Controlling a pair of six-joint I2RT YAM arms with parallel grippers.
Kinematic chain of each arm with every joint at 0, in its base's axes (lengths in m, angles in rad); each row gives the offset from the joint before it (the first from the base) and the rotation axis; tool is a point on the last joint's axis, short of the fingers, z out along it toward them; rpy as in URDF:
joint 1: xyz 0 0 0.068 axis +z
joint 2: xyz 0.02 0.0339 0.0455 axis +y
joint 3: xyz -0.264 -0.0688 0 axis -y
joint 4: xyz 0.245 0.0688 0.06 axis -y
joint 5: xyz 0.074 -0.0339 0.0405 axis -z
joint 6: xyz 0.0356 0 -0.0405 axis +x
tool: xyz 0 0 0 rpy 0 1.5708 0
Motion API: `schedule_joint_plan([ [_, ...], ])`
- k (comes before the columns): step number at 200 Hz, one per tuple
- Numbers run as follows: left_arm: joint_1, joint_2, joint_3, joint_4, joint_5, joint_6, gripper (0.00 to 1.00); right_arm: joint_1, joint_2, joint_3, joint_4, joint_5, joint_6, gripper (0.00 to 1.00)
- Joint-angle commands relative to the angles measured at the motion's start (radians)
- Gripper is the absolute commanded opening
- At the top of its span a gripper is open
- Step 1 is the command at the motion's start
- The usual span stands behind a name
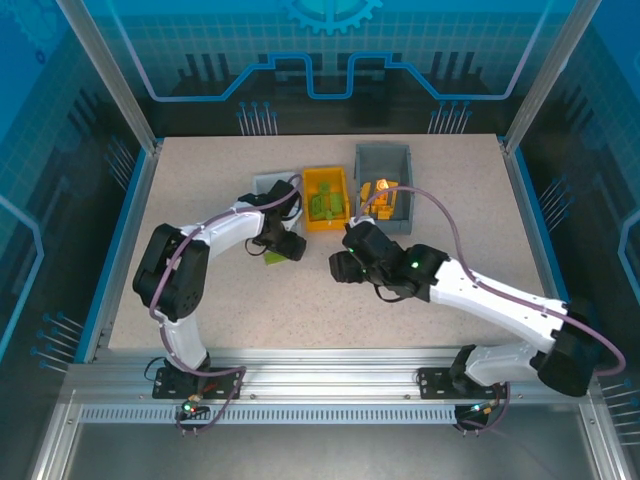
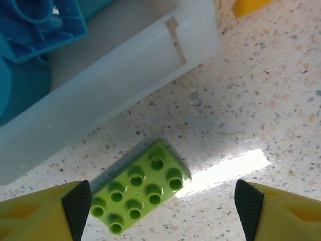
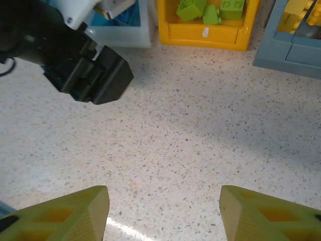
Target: Sort the legos into containers by color
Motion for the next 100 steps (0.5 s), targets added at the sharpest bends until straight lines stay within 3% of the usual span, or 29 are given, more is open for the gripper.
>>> schedule_joint_plan([
  [1,0.016,0.027,0.027,-0.039,0.008,0.06,0.8,0.023,-0.035,-0.02,-0.009,0.038,0.057,0.61],
  [60,0.017,0.102,0.05,-0.067,0.026,0.034,0.81,0.046,-0.046,-0.008,-0.026,0.056,0.075,0.61],
  [100,0.015,0.048,-0.002,-0.065,0.108,-0.036,0.73,0.049,-0.042,-0.008,-0.03,0.067,0.074,0.61],
])
